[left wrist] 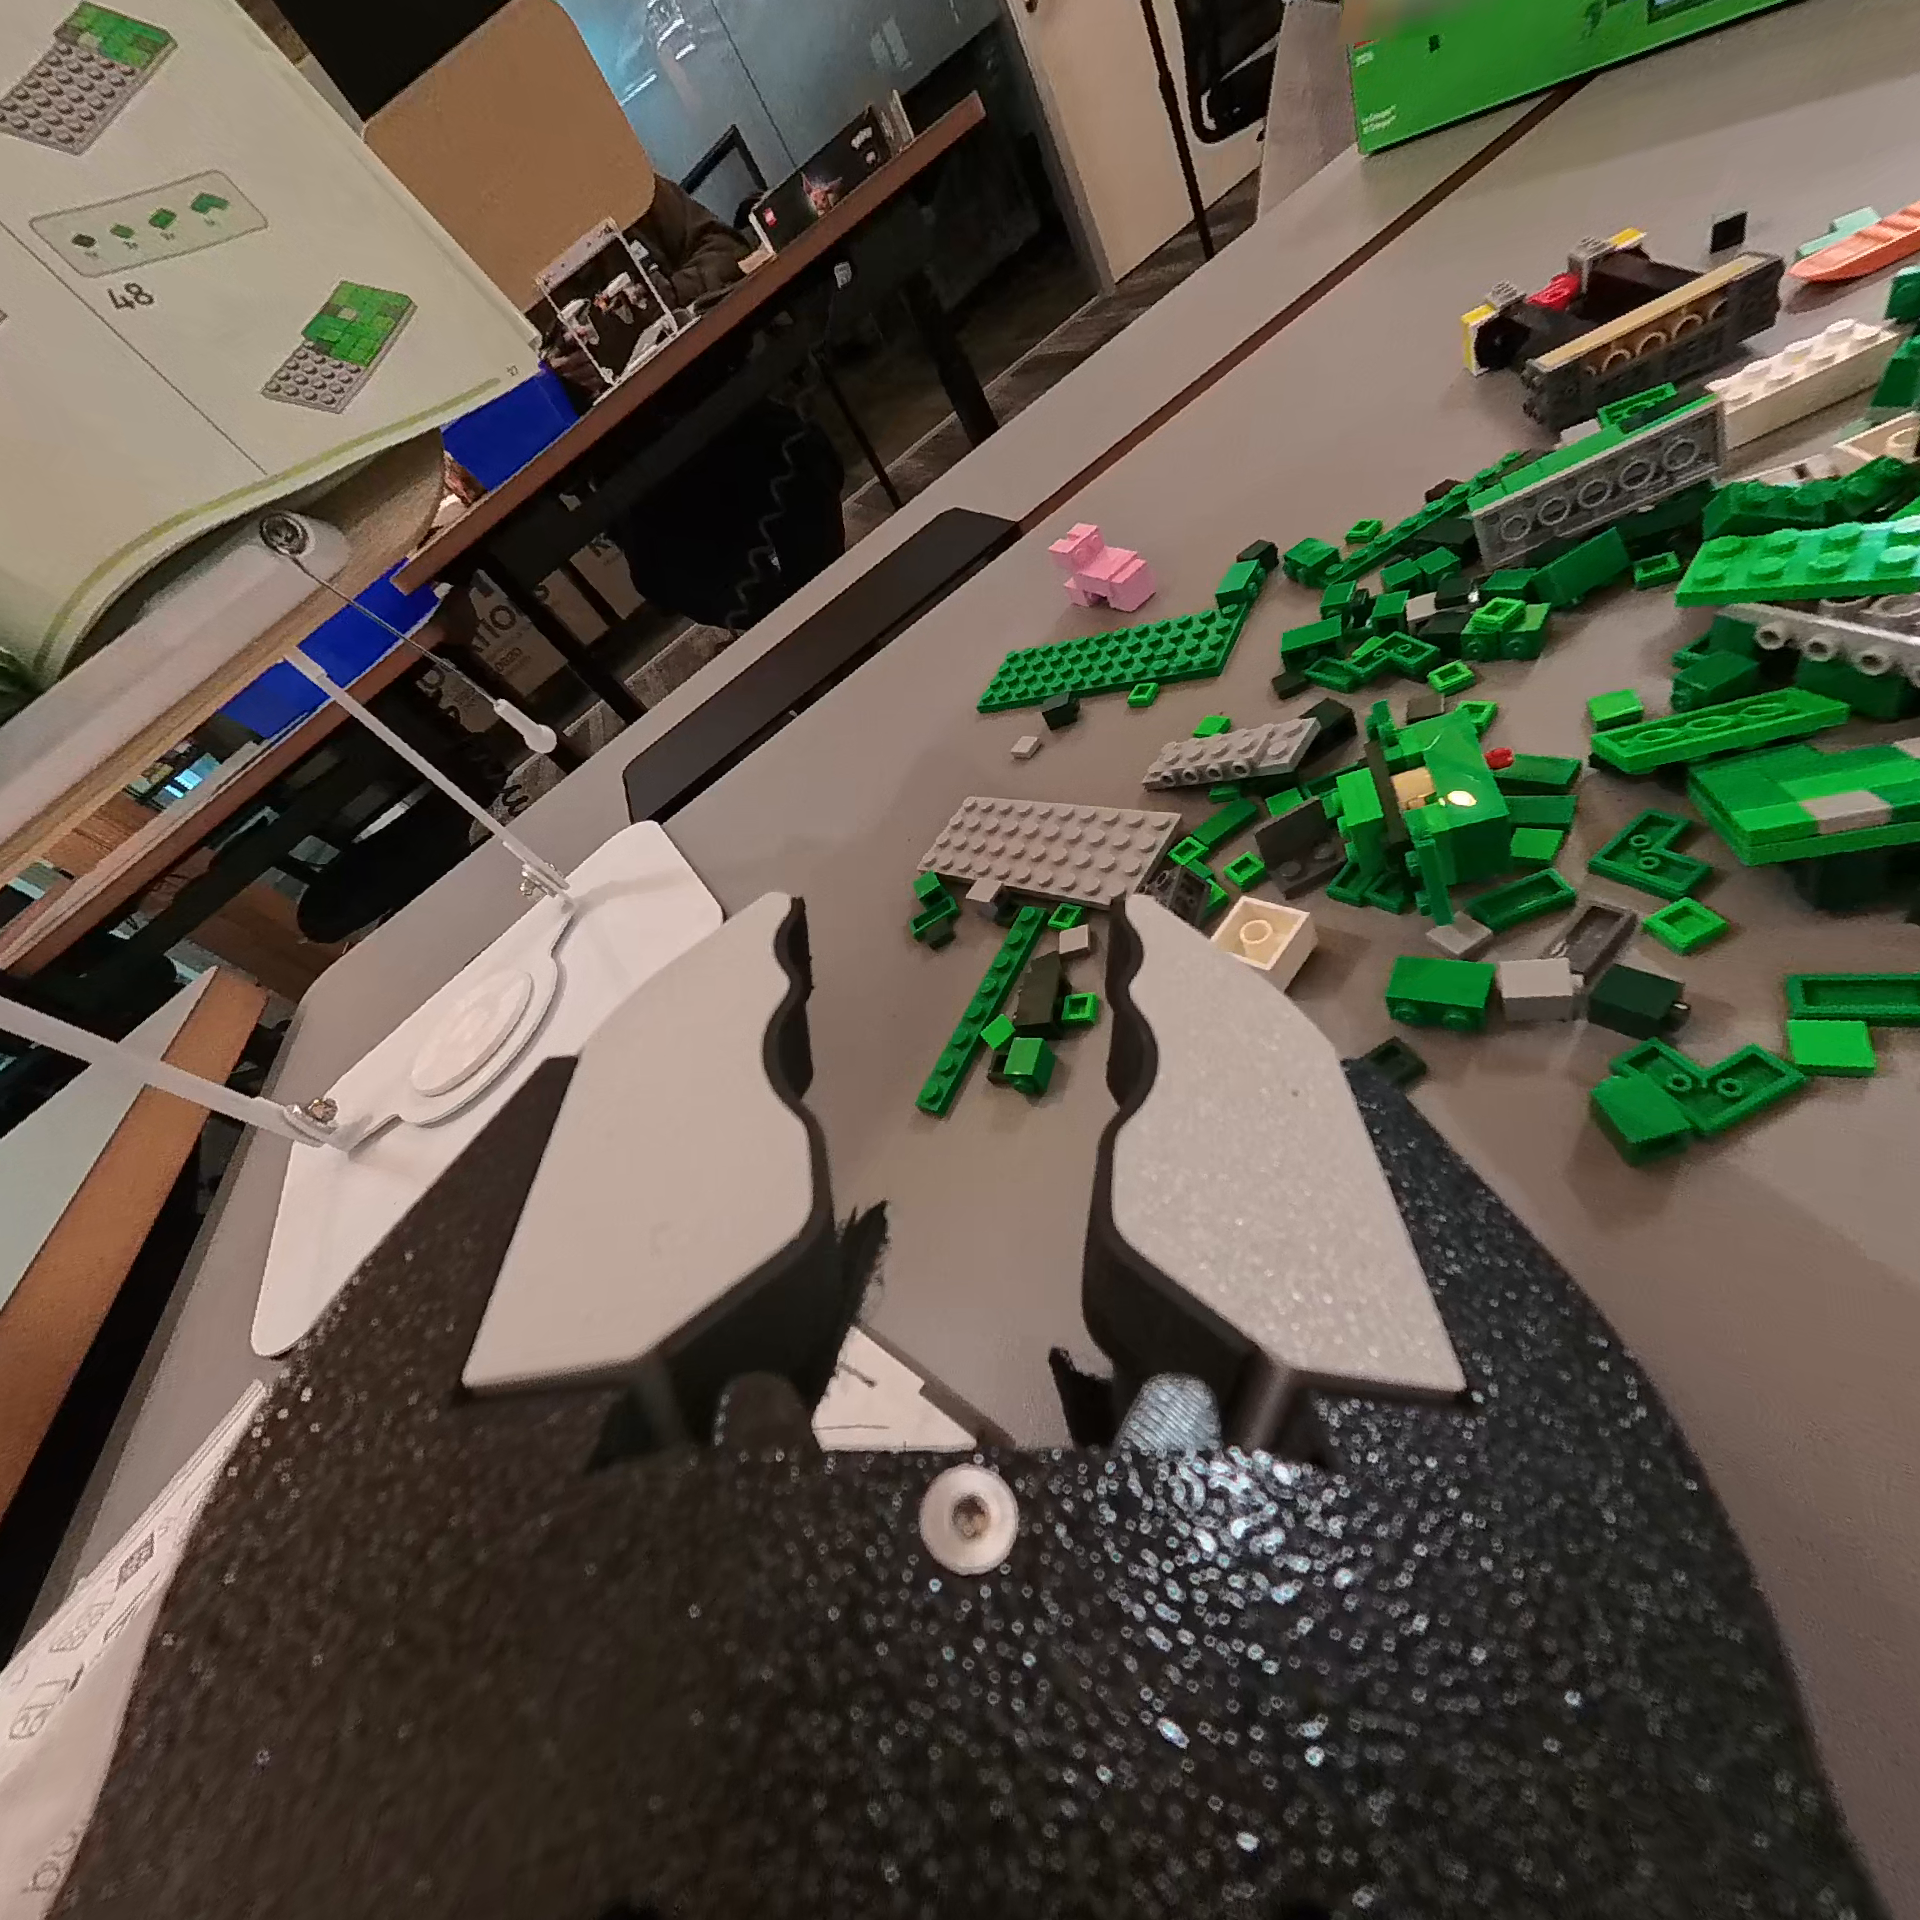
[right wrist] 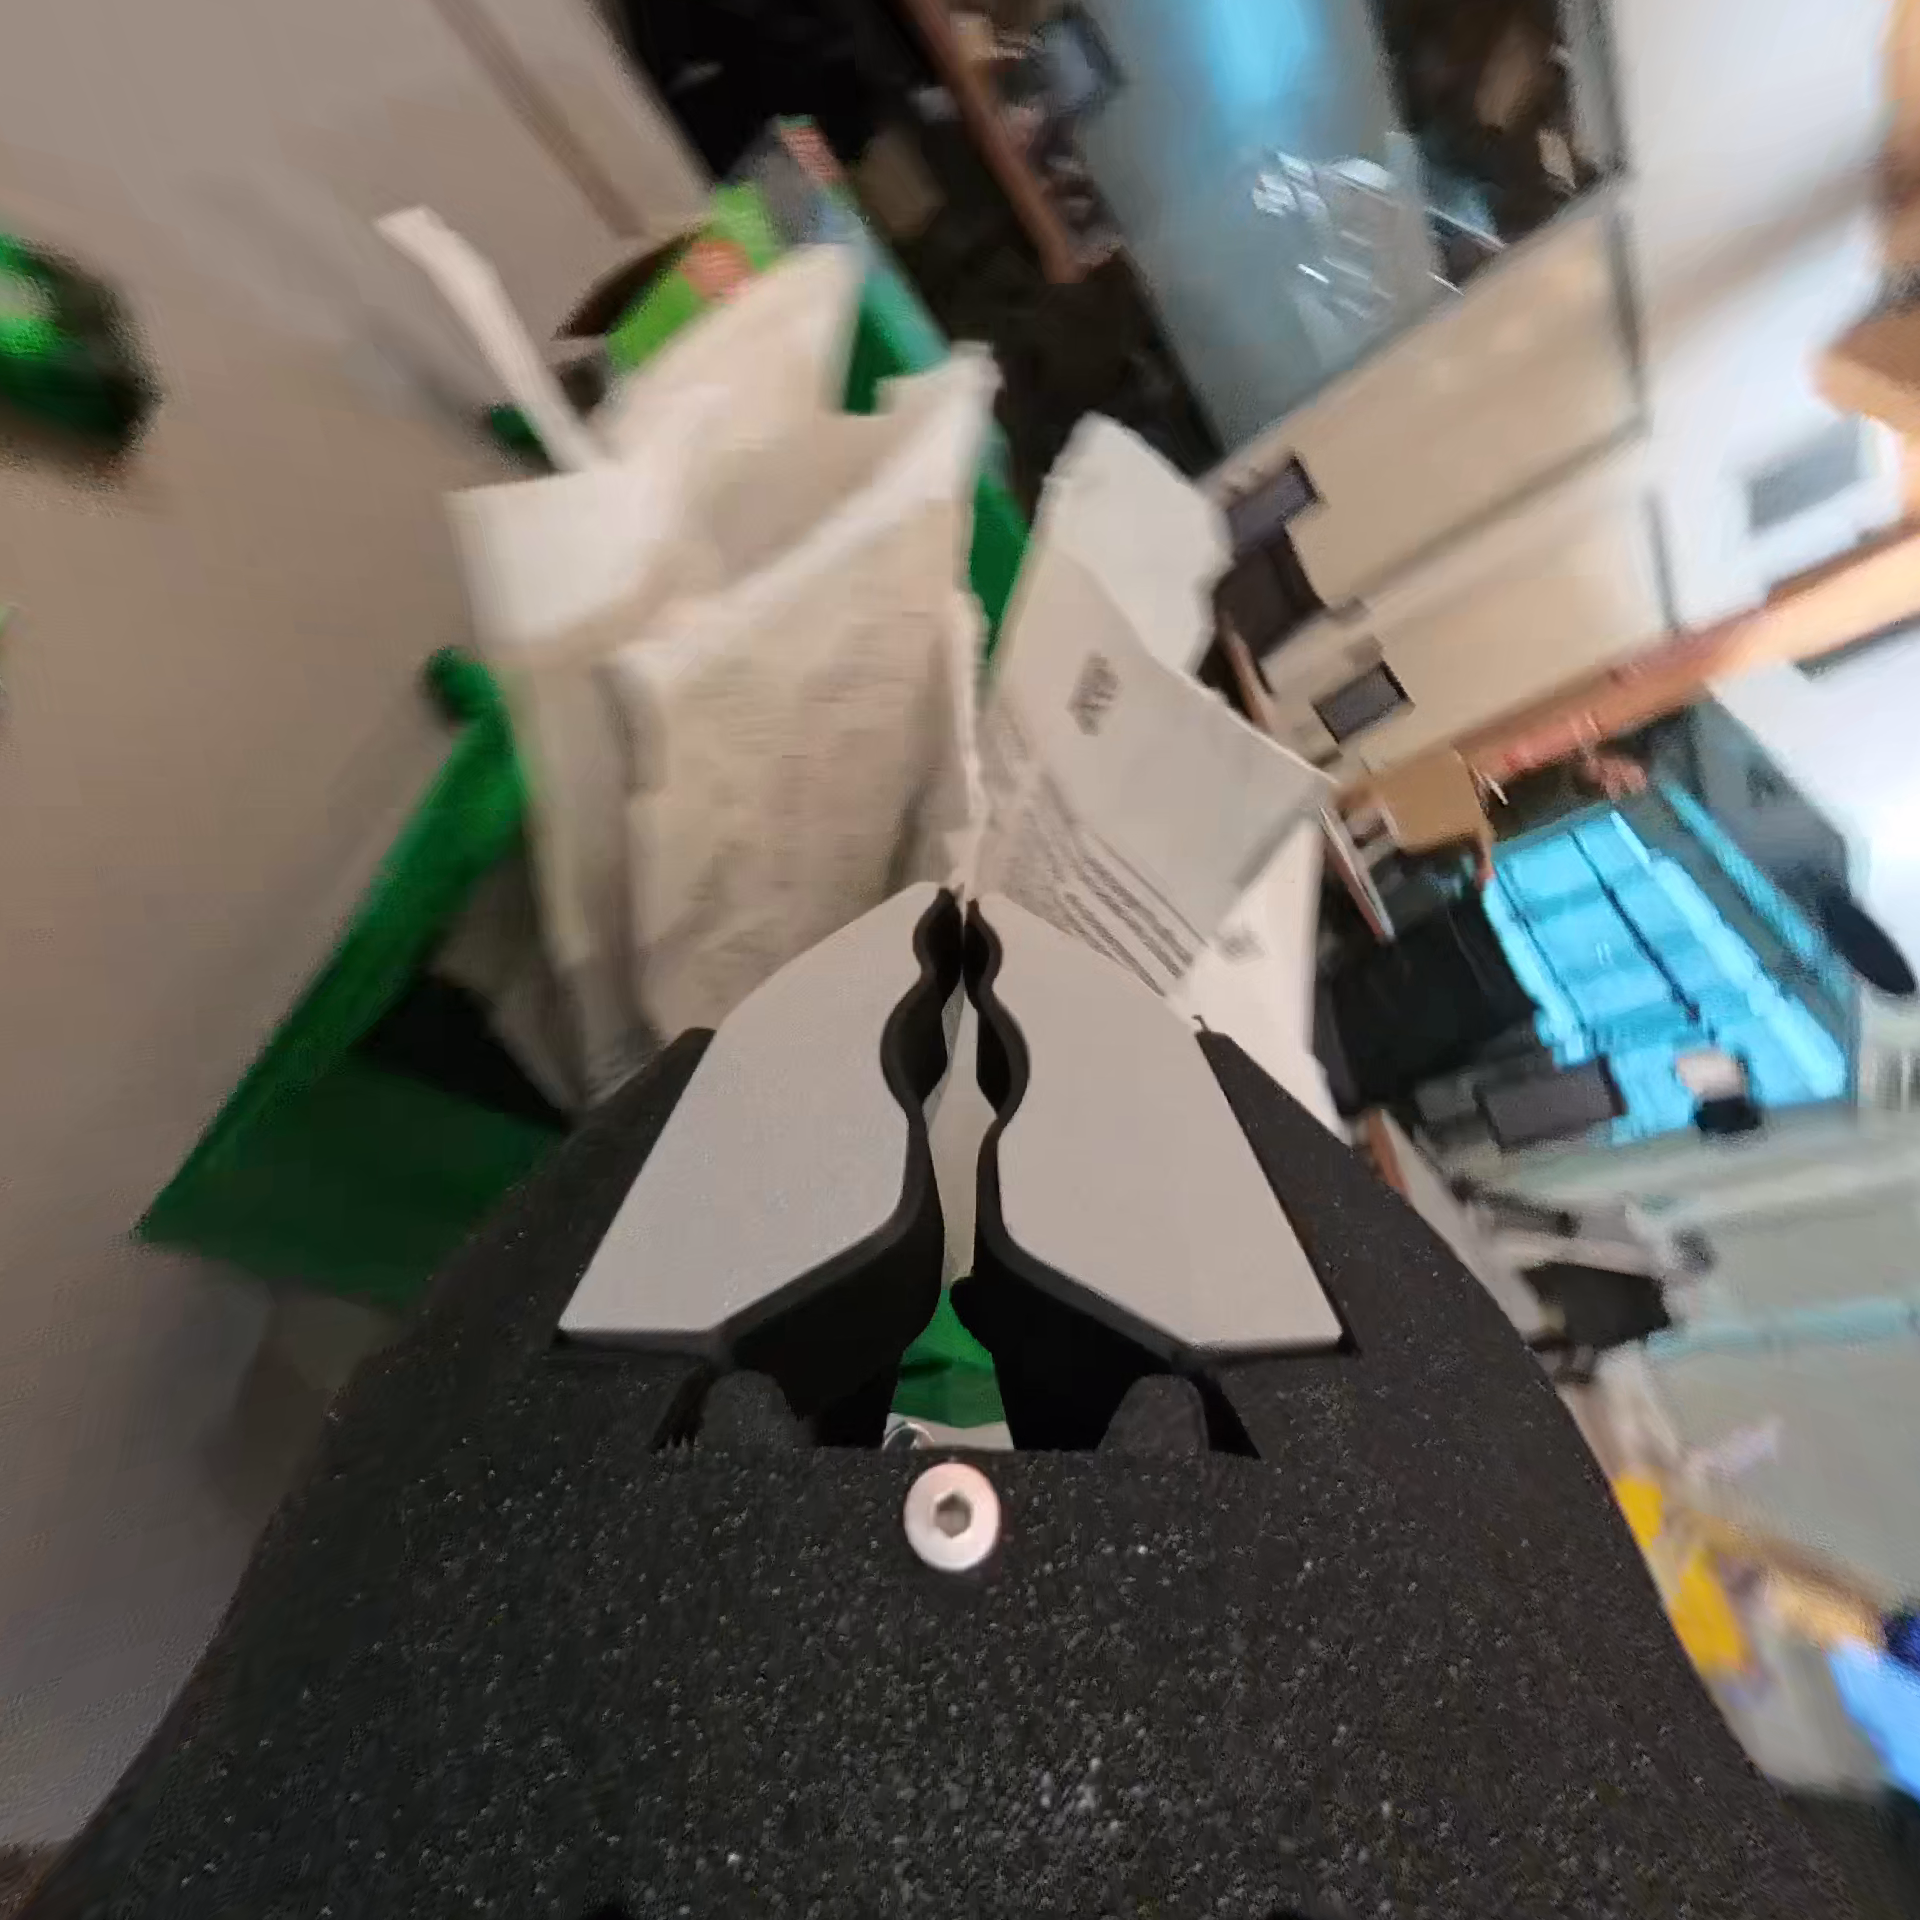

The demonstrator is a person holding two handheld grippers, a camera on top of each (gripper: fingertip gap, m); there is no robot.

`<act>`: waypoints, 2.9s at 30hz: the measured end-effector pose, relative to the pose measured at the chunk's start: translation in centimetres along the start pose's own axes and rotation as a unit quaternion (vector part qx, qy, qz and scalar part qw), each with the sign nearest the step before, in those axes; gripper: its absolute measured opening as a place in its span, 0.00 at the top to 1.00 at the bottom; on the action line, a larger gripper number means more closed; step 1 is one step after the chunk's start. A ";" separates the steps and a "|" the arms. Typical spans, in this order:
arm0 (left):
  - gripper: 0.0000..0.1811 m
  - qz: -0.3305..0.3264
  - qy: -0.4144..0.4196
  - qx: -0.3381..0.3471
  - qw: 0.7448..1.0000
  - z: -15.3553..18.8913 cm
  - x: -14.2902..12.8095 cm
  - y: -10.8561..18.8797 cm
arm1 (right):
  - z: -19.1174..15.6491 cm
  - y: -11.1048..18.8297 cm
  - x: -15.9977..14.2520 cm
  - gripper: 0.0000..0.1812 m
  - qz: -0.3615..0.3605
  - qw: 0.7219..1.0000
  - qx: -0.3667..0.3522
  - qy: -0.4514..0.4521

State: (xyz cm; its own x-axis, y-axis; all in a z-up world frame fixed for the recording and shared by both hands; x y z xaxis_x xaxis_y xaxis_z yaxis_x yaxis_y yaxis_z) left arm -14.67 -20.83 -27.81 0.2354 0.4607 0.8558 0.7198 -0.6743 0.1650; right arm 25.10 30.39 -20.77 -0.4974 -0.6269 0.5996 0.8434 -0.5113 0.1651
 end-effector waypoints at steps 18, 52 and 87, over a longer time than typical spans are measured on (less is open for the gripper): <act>0.70 0.003 0.003 -0.001 1.000 -0.1 0.0 0.0 | 1.6 0.3 -1.2 0.98 0.035 0.980 0.002 -0.196; 0.70 0.009 0.019 0.007 1.000 -0.4 0.1 0.3 | -0.8 0.6 1.1 1.00 0.044 0.978 -0.091 0.180; 0.58 0.079 0.103 -0.058 0.990 -0.6 1.6 1.5 | 1.0 8.4 19.3 1.00 0.245 0.959 -0.024 -0.139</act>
State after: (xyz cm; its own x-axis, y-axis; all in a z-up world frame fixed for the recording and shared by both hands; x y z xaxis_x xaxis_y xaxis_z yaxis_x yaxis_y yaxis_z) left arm -13.61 -21.43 -25.88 0.1923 0.2258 0.9550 0.6024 -0.7954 0.0668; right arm 22.79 14.52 -7.04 0.0362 -0.6218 0.7823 0.9484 -0.2255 -0.2231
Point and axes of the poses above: each gripper's, where its closed fingertips meet, y back along the fingers, x out of its top, z = x × y across the jaws, the point moved 7 cm from there along y, back along the fingers, and after that the axes turned 3 degrees about z, right-handed, at the moved point
